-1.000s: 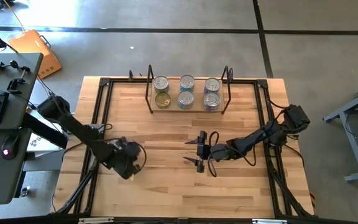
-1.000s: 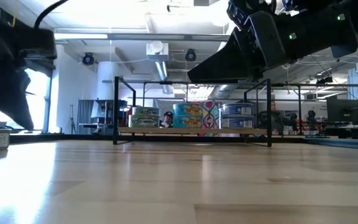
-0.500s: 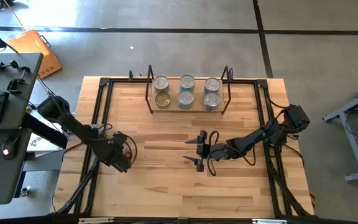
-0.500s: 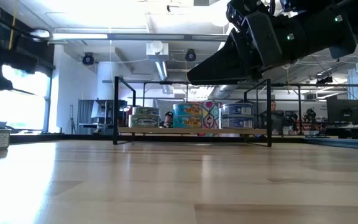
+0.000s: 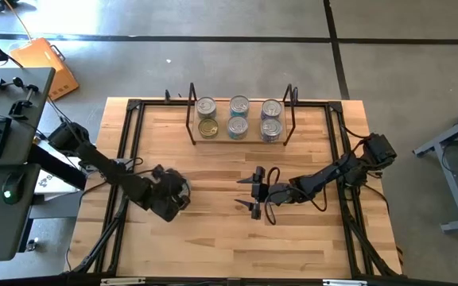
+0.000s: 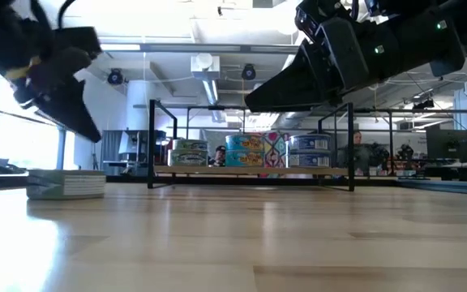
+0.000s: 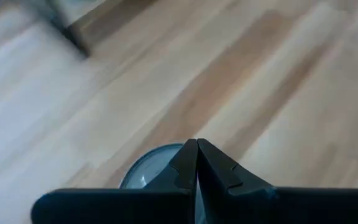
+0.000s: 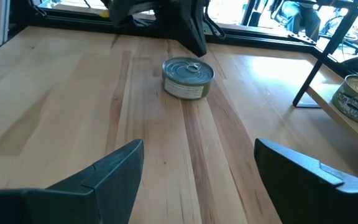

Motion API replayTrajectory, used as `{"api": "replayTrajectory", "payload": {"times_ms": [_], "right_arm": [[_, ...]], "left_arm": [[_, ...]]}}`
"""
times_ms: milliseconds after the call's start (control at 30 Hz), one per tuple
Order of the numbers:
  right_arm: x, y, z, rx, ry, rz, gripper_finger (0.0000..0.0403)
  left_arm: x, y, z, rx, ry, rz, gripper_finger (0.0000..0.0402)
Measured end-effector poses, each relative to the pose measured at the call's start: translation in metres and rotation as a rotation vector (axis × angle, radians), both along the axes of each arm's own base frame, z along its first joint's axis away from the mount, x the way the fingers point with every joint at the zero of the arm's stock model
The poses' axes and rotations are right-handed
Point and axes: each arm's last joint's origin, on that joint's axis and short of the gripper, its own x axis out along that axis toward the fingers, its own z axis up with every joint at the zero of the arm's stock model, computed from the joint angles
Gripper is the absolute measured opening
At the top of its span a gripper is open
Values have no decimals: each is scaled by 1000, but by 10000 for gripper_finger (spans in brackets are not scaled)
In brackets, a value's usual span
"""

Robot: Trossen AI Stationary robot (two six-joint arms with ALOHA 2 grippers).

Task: Stack canned seafood by type on shelf
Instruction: Stack the green tuna can on top of the other green tuna can on the shelf

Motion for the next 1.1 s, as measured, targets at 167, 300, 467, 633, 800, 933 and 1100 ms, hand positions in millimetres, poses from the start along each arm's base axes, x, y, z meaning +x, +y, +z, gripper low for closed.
{"api": "replayTrajectory", "payload": {"times_ms": [167, 300, 467, 633, 800, 933, 1100], "right_arm": [[0, 0, -1, 14, 12, -6, 298], [-1, 0, -2, 12, 23, -8, 298], [-1, 0, -2, 13, 20, -8, 298], [-1, 0, -2, 14, 17, -8, 298], [-1, 0, -2, 14, 17, -8, 298], [-1, 0, -2, 14, 17, -8, 298], [-1, 0, -2, 14, 17, -8, 298]], "left_arm": [[8, -5, 3, 78, 114, -247, 22], [3, -13, 1, 74, 218, -411, 71], [-7, -19, -4, 133, 337, -578, 144], [-20, -15, -22, 202, 449, -705, 176], [-26, -8, -39, 224, 421, -725, 142], [-27, -7, -43, 233, 385, -731, 71], [-22, -7, -44, 251, 345, -766, 8]]}}
